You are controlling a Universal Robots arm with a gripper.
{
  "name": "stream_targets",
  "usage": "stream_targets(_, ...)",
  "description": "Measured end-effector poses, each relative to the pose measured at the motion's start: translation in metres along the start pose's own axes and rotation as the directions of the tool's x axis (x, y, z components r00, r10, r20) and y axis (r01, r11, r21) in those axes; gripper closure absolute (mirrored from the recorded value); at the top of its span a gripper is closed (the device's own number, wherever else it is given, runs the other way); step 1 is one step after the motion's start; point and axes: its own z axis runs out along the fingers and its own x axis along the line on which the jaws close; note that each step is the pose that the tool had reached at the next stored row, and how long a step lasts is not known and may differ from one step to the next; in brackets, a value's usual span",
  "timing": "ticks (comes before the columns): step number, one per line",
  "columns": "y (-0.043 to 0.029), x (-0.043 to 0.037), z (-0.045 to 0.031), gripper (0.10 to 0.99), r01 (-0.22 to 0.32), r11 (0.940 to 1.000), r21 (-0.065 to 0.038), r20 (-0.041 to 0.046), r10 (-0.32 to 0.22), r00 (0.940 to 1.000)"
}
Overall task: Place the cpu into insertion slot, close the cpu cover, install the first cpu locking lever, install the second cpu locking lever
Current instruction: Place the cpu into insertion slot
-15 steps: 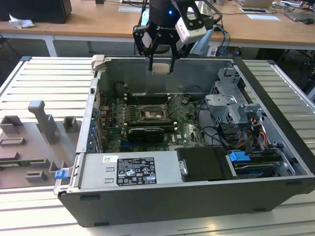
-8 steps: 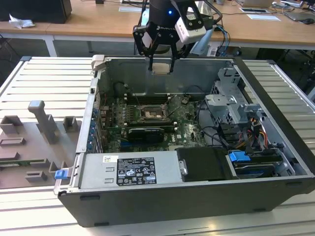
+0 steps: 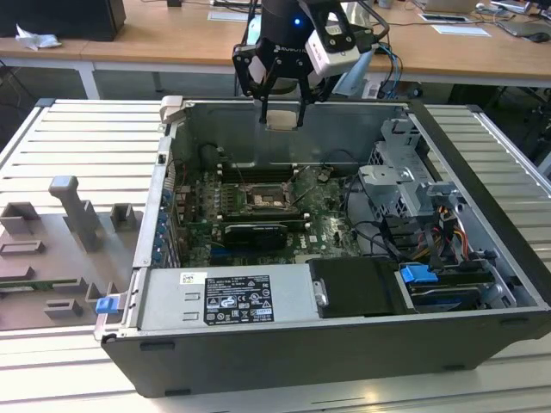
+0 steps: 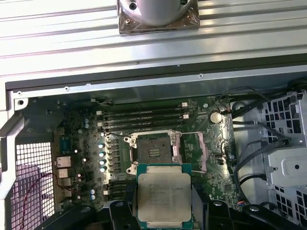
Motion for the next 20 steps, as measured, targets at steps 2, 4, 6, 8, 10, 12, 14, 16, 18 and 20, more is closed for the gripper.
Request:
stream_targets(2,0.0,0.0,0.0,0.545,-0.003,1.0,0.0,0.0003,0.003,1.0)
stream_targets(4,0.0,0.0,0.0,0.545,-0.005,1.0,0.0,0.0005,0.005,1.0)
stream_targets(6,0.0,0.0,0.0,0.545,-0.008,1.0,0.0,0.0008,0.008,1.0)
stream_targets(8,0.0,0.0,0.0,0.545,-0.011,0.9999,0.0,0.001,0.011,0.9999)
stream_targets(10,0.0,0.0,0.0,0.545,-0.013,0.9999,0.0,0.0012,0.013,0.9999)
stream_targets(12,0.0,0.0,0.0,0.545,-0.016,0.9999,0.0,0.0015,0.016,0.9999)
stream_targets(14,0.0,0.0,0.0,0.545,-0.018,0.9998,0.0,0.0016,0.018,0.9998)
stream_targets(16,0.0,0.0,0.0,0.545,-0.02,0.9998,0.0,0.0018,0.02,0.9998)
stream_targets(18,0.0,0.0,0.0,0.545,-0.022,0.9998,0.0,0.0021,0.022,0.9997)
stream_targets(20,0.0,0.0,0.0,0.545,-0.025,0.9997,-0.001,0.0022,0.025,0.9997)
